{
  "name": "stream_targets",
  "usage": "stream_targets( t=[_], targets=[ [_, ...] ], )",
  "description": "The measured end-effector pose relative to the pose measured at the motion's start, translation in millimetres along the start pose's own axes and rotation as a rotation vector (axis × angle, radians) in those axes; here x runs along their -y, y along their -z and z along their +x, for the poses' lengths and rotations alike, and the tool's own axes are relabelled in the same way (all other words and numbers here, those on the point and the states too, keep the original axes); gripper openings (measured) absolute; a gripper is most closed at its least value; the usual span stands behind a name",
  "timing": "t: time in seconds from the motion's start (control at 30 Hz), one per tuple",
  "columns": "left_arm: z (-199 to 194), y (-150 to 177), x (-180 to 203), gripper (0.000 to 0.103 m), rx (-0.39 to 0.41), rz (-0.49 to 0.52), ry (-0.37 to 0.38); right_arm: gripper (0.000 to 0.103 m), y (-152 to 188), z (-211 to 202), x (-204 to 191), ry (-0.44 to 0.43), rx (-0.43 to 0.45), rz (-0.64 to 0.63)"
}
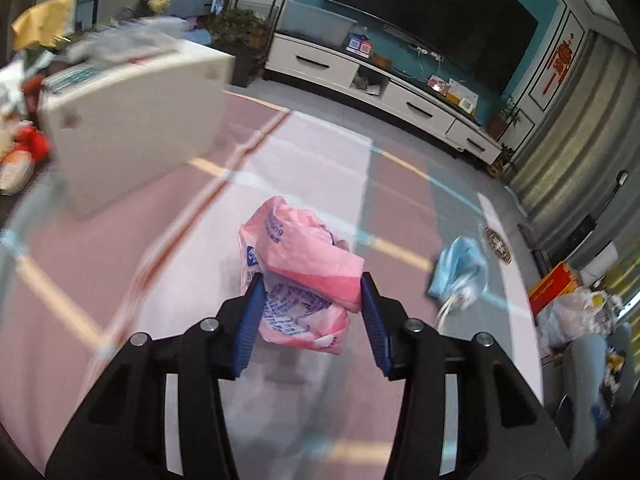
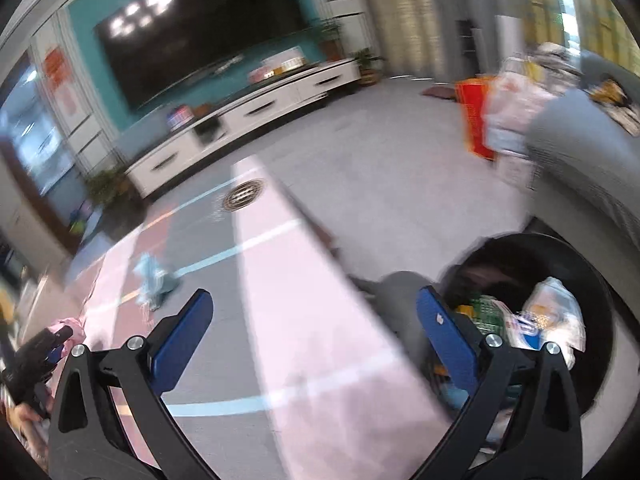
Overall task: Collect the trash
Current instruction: 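Grasp the pink plastic bag with the left tool while the right tool grasps the blue face mask, then carry the pink bag and blue mask over the black bin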
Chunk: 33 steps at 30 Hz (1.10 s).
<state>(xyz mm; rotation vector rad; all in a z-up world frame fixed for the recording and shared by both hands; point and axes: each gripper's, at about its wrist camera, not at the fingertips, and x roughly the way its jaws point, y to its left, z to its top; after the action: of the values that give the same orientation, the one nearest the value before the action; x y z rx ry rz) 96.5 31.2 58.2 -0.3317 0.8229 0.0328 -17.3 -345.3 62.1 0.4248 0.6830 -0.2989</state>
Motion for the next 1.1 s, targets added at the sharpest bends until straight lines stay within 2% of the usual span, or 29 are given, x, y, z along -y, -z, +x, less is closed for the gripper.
stream_targets(
  t=[0.1,0.17,0.23,0.33,0.43,0.53,0.63,0.73,0.77,0.9,0.97,1.1],
  targets=[
    [-22,9,-16,0.048,0.002,0.023,-0.022,0.1,-6,26,-61,-0.078,-0.059,-0.093],
    [-33,20,-29,0.048,-0.008,0.023,-0.005,0.1,-9,44,-100,-0.154,-0.105,-0.166],
    [-36,30,-40,0.048,-0.014,0.009,0.0,0.1,-9,67,-138,-0.19,-0.154,-0.21],
    [-32,34,-53,0.048,-0.052,-0.03,0.008,0.1,-7,104,-187,-0.176,-0.205,-0.275],
    [-37,34,-56,0.048,-0.048,-0.031,0.039,0.099,-8,143,-221,-0.128,-0.245,-0.318],
    [-42,34,-55,0.048,-0.033,-0.017,0.052,0.099,-8,173,-234,-0.094,-0.271,-0.319],
    [-39,36,-55,0.048,-0.054,-0.03,0.07,0.099,-2,191,-238,-0.062,-0.298,-0.323],
    [-39,36,-51,0.049,-0.053,-0.019,0.077,0.078,8,206,-234,-0.041,-0.327,-0.328],
    [-41,36,-49,0.049,-0.046,-0.011,0.079,0.062,10,209,-234,-0.025,-0.332,-0.335],
    [-42,37,-44,0.049,-0.038,0.002,0.081,0.036,11,203,-225,-0.047,-0.312,-0.353],
    [-42,38,-41,0.049,-0.049,-0.001,0.102,0.031,10,192,-216,-0.062,-0.304,-0.348],
    [-53,42,-28,0.049,-0.031,0.027,0.128,0.03,8,151,-184,-0.136,-0.265,-0.267]
  ],
)
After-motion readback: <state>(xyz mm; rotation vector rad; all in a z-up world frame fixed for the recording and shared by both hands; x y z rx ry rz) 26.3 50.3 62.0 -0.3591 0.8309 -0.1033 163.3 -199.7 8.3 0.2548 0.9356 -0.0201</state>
